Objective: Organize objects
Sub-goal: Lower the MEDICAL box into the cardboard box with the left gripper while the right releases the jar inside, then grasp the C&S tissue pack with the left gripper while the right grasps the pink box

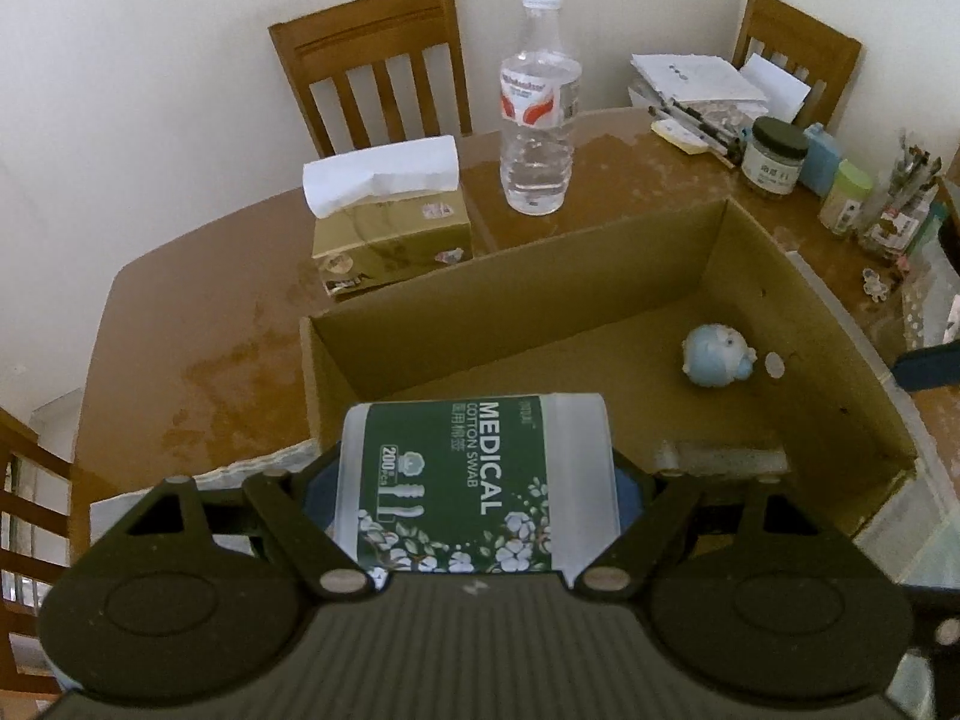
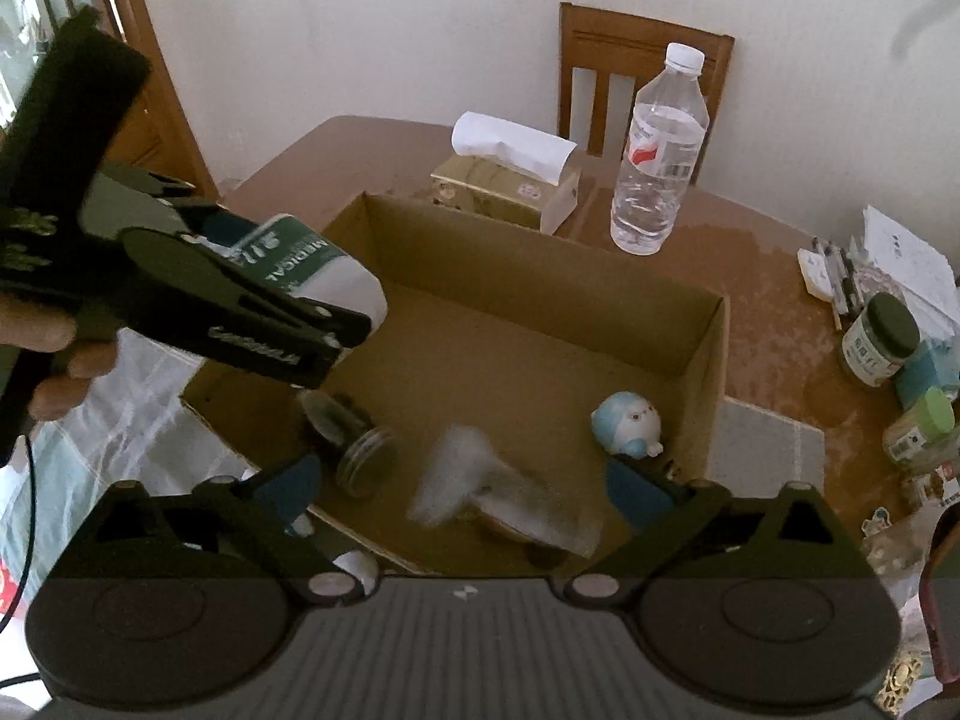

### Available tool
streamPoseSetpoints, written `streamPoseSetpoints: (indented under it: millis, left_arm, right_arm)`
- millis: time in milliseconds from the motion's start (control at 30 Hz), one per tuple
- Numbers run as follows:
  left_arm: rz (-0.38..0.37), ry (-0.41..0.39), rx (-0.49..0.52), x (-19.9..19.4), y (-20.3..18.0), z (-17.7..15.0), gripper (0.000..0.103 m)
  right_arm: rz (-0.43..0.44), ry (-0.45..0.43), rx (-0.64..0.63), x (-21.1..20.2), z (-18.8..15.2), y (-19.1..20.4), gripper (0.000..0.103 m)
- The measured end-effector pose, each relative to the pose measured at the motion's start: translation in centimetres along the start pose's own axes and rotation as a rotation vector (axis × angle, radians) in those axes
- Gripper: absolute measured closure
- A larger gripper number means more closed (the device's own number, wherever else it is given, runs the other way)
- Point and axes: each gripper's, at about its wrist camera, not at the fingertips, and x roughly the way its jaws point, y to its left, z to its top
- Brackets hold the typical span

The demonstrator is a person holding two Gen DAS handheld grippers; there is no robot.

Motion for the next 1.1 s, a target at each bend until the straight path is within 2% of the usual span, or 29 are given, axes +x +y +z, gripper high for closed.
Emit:
streamPoseSetpoints:
  millis: [233,333,433,567,833,1100]
  left_arm:
    - [0.003,0.02,0.0,1.7,-0.3,0.5,0.019]
    - [0.039,-0.012,0.003,1.9,-0.4,1.0,0.007]
    - [0.07,-0.029,0.018,1.7,-0.5,1.1,0.007]
    - [0.053,-0.048,-0.002,0.9,-0.3,0.7,0.007]
    - [0.037,-0.08,0.0,-1.5,-0.6,-1.6,0.007]
    - [0.04,-0.09,-0.018,-4.1,-1.0,-5.4,0.007]
  right_arm:
    - [-0.034,-0.019,0.06,-1.0,-0.9,-1.1,0.0]
    - [-0.045,-0.023,0.07,-1.4,-1.4,-1.5,0.0]
    - [-0.066,-0.031,0.075,-1.7,-1.8,-1.7,0.0]
    - [-0.083,-0.05,0.083,-2.5,-2.8,-1.9,0.0]
    - [-0.083,-0.066,0.124,-3.4,-5.4,-1.9,0.0]
    - [-0.099,-0.056,0.159,-4.2,-9.2,-1.8,0.0]
